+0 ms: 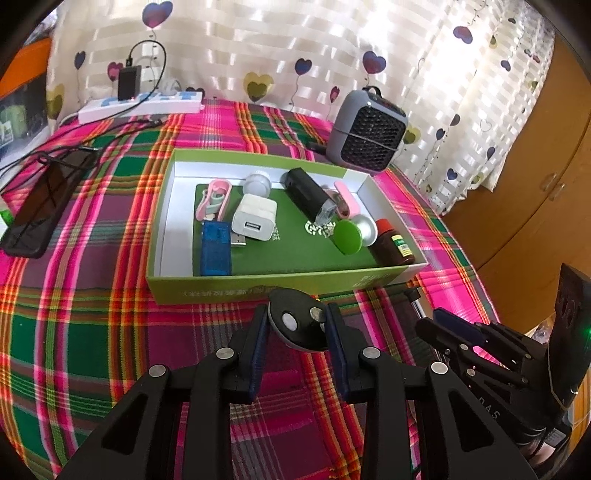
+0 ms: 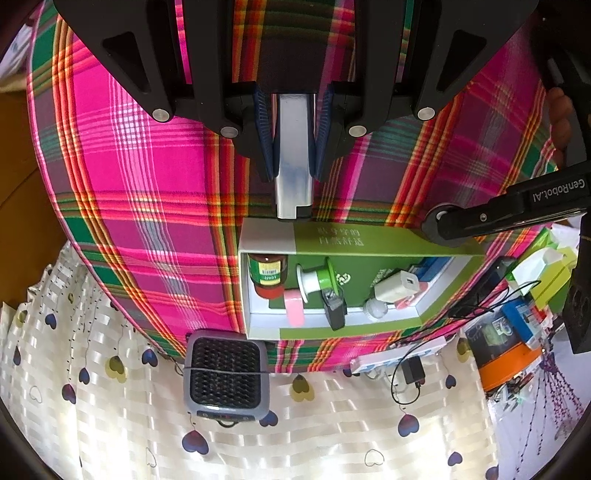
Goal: Organize rigid objects
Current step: 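Carry the white bar with the right tool while the left tool carries the black case into the box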
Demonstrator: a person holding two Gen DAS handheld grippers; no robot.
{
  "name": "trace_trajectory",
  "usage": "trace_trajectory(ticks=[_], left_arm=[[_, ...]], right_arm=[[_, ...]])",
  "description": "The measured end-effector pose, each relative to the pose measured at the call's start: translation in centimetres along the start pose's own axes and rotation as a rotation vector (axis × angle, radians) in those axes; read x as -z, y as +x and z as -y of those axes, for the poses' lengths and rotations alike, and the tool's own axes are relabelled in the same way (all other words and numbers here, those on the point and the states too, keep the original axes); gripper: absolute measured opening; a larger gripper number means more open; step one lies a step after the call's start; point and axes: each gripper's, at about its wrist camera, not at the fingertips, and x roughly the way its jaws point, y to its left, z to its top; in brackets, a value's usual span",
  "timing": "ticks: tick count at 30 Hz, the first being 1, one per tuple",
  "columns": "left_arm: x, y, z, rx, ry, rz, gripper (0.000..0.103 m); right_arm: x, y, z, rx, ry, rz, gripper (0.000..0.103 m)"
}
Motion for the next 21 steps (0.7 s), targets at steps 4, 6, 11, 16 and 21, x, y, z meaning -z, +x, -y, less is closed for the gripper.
trace_trajectory(ticks=[4,6,11,16,21], left_arm=[[-0.3,-0.8,0.1,0.005,0.005,0.016,0.029],[-0.5,-1.0,0.1,0.006,0.004,0.021,0.029],[-1.5,-1.5,-0.3,0.011,0.002,0.039,0.029],[-2.9,-1.4,-1.2,-0.004,-0.009,0.057,0.029],[-4.4,-0.9,-2.6,-0.016,-0.032,0.063,0.029]], right_arm=[[-0.5,-0.5,-0.3,-0.013,-0.009,0.013,0.024],[-0.9,-0.7,-0.6,-0.020,-0.017,0.020,0.024],[-2.2,-0.7,-1.1,-0.048,-0.022,0.033,0.024],[-3.6,-0.2,-1.8,-0.083,-0.035,0.043,0.024],[-5.0,1.0,-2.5,-0.111,-0.045,0.032,0.024]])
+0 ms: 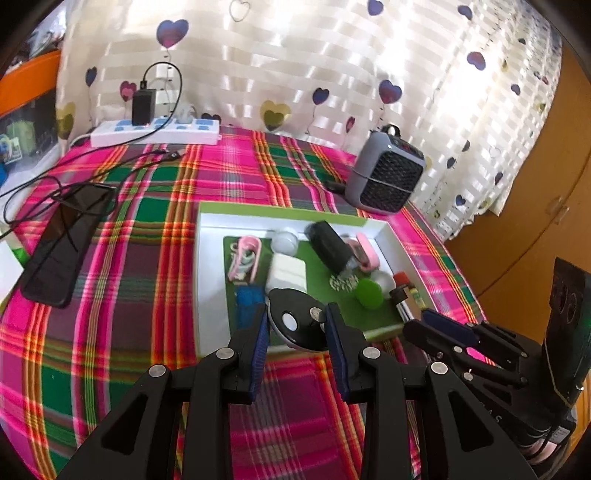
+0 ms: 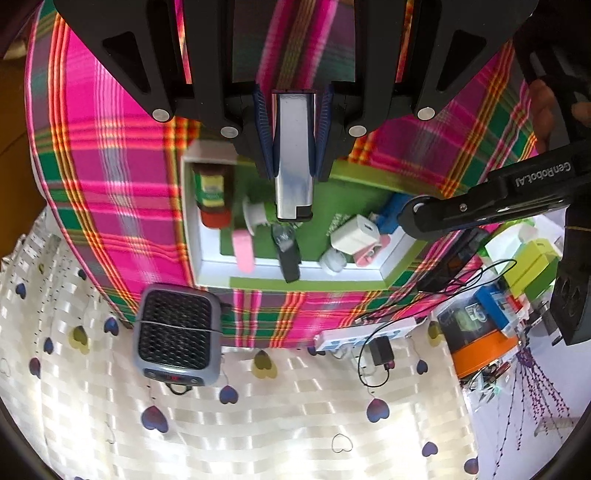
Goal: Organize rigid objects
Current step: 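Carry the white bar with the right tool while the left tool carries the black case into the box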
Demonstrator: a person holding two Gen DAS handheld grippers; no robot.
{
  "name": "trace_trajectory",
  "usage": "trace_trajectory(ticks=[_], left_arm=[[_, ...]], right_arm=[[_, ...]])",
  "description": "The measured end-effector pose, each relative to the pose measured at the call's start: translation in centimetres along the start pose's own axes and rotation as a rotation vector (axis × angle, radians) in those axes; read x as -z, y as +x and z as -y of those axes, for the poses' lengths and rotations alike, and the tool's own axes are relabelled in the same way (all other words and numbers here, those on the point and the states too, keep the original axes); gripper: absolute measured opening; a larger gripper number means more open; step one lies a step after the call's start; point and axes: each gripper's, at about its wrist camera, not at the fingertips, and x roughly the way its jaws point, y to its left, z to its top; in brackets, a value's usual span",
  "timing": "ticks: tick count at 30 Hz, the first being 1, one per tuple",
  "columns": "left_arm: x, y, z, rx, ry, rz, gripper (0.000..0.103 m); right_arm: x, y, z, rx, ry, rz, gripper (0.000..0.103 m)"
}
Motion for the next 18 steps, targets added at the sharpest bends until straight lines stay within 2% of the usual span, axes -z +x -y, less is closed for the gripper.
trace_trajectory(ticks=[18], left_arm=[[-2.6,3.0,-2.4,-0.028,-0.021,-0.020,0.029]], right_arm=[[-2.7,4.5,-0.8,-0.036,-0.019,-0.062,0.024]])
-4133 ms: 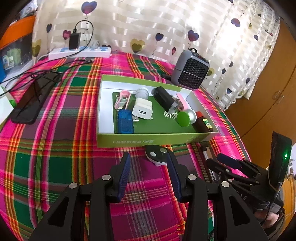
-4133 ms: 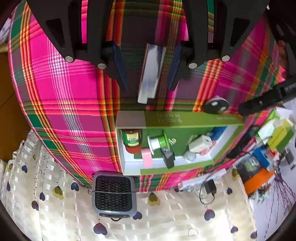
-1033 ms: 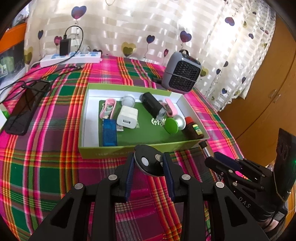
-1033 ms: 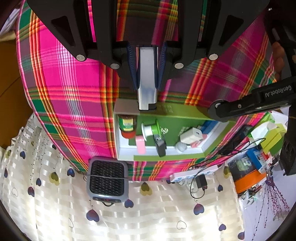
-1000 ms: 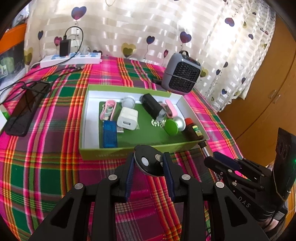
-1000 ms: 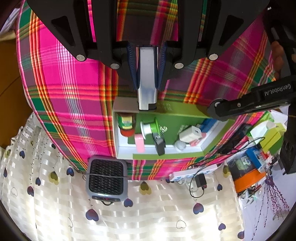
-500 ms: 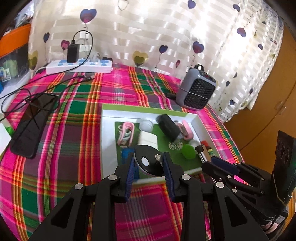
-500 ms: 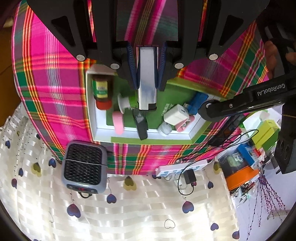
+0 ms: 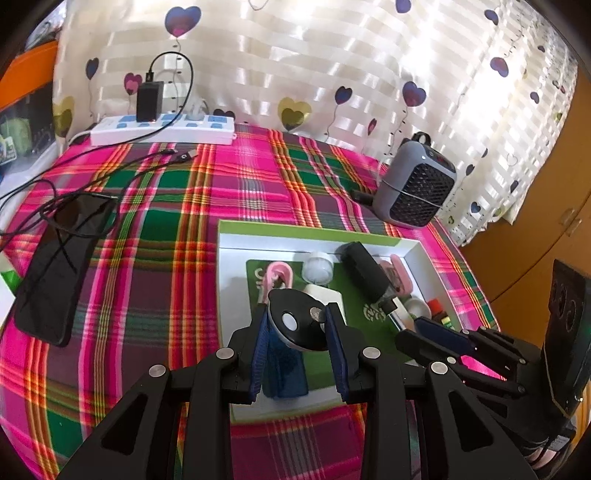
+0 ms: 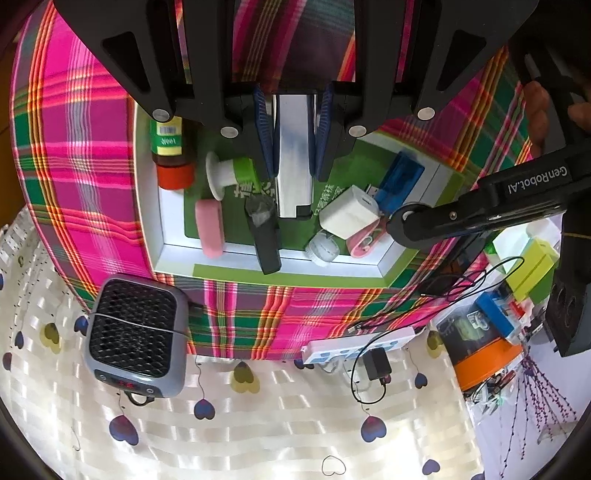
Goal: Organize rigid objects
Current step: 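Carry the white bar with the right tool while the left tool carries the black case into the box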
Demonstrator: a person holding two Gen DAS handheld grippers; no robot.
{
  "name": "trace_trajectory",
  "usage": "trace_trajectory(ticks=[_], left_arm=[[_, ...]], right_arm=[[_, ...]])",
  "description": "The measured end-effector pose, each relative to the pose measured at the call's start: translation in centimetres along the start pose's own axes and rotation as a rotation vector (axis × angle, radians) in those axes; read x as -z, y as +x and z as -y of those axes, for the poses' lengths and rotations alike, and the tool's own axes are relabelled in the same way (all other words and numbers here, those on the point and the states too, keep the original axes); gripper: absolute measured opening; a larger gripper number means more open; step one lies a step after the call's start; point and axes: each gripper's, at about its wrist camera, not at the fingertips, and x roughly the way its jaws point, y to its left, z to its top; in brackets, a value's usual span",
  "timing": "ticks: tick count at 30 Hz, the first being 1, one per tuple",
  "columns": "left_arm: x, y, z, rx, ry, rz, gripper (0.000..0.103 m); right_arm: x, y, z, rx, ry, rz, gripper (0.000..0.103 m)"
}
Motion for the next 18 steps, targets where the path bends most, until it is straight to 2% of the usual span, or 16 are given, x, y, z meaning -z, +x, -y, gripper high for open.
trace_trajectory(ticks=[18], left_arm=[[-0.2,2.4,-0.8,-0.005,-0.011,-0.049,0.029]], right_arm=[[-1.1,3.7,-0.2,0.011,-0.016,-0.063,0.024]])
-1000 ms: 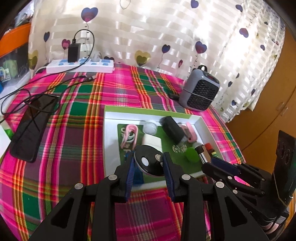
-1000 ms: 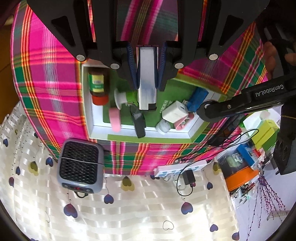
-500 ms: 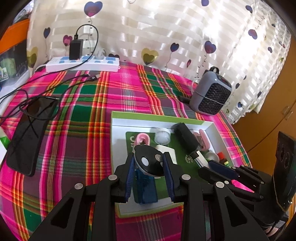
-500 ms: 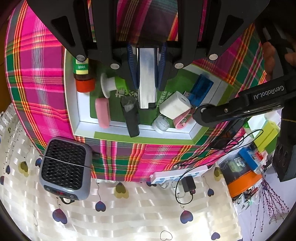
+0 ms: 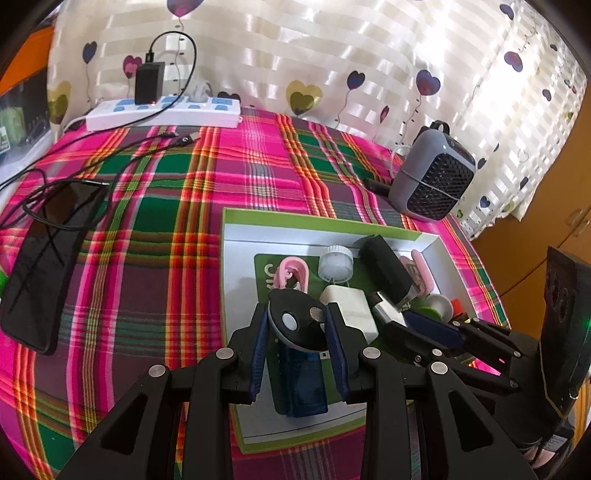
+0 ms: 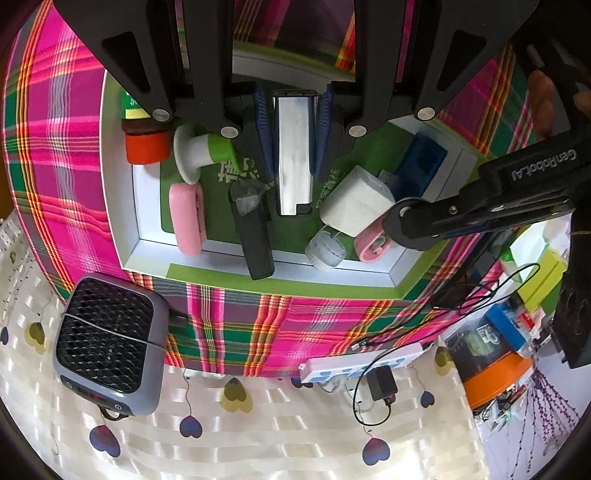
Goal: Organize rigid objects
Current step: 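Carry the white bar with the right tool while the left tool carries the black case into the box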
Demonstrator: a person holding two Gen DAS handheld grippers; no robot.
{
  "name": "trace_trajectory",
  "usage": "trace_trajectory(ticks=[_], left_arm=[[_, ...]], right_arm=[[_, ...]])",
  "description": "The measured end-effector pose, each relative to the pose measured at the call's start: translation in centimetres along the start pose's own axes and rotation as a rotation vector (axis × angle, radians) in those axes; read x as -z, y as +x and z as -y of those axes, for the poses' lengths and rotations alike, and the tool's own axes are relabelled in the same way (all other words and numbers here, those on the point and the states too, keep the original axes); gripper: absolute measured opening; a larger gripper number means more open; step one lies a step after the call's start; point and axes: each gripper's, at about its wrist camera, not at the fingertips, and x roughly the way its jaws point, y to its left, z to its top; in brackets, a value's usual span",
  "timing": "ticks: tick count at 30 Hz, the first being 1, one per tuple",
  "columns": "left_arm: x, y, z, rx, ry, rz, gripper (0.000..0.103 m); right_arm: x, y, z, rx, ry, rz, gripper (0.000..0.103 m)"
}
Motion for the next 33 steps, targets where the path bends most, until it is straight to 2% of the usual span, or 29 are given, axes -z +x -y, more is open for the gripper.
trace_trajectory(ticks=[21,33], left_arm=[[0.13,0.47,0.30,0.000,0.012,-0.012,0.030],[0.25,0.33,0.50,-0.013,0.018,-0.009,0.038]], right_arm=[[-0.03,0.72,0.16,0.001,0.004,-0.021,0.024],[0.00,0.67,0.37,-0.007,0.033,-0.023,0.024]])
